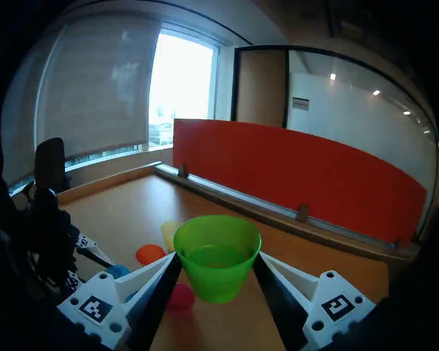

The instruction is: Pour water

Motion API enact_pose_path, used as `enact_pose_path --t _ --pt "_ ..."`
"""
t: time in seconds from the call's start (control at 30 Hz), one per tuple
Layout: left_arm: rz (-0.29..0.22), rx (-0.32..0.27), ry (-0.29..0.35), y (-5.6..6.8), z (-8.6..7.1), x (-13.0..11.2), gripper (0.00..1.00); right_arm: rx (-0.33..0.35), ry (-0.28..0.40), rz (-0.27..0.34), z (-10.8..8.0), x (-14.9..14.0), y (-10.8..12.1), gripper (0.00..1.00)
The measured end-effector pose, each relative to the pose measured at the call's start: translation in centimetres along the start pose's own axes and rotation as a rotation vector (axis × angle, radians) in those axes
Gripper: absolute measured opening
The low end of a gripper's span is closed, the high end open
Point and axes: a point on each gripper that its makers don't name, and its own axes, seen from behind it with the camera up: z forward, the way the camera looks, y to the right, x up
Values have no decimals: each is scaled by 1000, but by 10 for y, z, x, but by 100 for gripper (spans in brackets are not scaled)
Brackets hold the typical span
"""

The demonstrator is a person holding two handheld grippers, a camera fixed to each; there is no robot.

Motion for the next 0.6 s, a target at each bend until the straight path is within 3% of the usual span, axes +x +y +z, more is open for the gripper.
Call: enact_pose_path --t 0.2,0.6 --pt "-19 16 -11 -2 -14 -6 94 9 -19 -5 14 -14 8 87" --pt "-178 67 -21 -9 -55 -19 94 40 -44 -9 48 -39 14 87"
